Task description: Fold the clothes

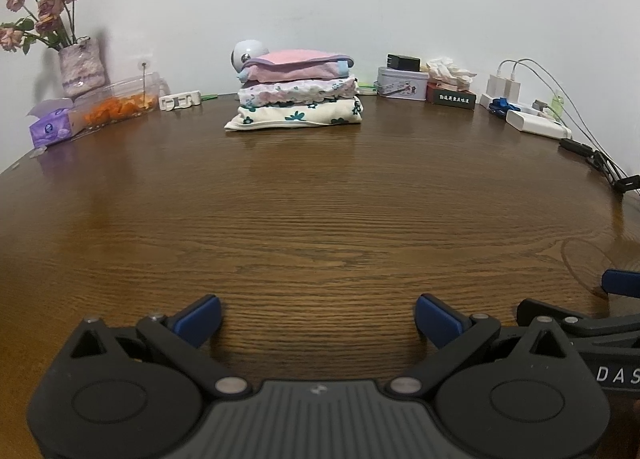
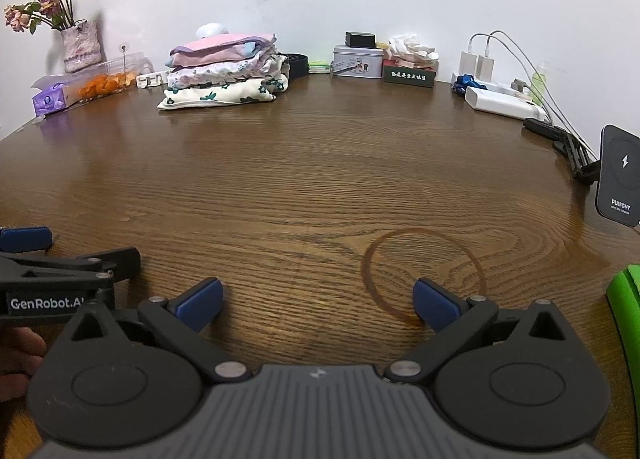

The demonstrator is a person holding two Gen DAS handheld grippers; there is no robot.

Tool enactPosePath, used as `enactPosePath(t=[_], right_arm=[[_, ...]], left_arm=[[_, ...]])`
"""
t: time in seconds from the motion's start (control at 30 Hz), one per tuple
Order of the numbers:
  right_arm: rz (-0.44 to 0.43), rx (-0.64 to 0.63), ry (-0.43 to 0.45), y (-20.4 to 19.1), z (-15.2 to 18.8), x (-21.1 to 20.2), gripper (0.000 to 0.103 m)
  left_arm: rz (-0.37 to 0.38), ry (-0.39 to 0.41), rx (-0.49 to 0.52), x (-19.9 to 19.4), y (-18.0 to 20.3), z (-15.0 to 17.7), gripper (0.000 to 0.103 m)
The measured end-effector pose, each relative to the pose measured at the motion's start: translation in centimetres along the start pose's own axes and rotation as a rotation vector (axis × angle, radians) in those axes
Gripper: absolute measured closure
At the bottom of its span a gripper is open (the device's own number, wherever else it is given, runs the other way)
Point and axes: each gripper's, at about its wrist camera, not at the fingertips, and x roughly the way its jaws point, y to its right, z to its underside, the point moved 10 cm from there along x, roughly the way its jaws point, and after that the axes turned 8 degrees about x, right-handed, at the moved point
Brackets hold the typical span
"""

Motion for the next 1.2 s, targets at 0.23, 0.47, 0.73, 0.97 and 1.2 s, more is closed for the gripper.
enactPosePath(t=[0.23,0.47,0.73,0.97,1.2], right_arm=[[0.010,0.008,0.002,0.02,0.05,0.00,0.001],[0.005,0.007,0.003,0.06,0.01,0.01,0.001],[0.006,0.008,0.004,0.01,0.06,-0.03,0.001],[0.011,0.011,0.003,0.14,0.03,0.01,0.001],[0.012,0.014,0.002,0.22,0.00,0.09,0.001]], left_arm=[[0.003,-0.001,-0.003,0.11,-0.12,-0.07,0.000],[0.011,0.001,0.001,0.09,-0.02,-0.01,0.000],[0.011,0.001,0.000,0.09,0.00,-0.01,0.000],[0.014,0.002,0.005,0.02,0.04,0.01,0.000],[0.002,0.000,-0.001,-0.02,0.11,0.02,0.000]])
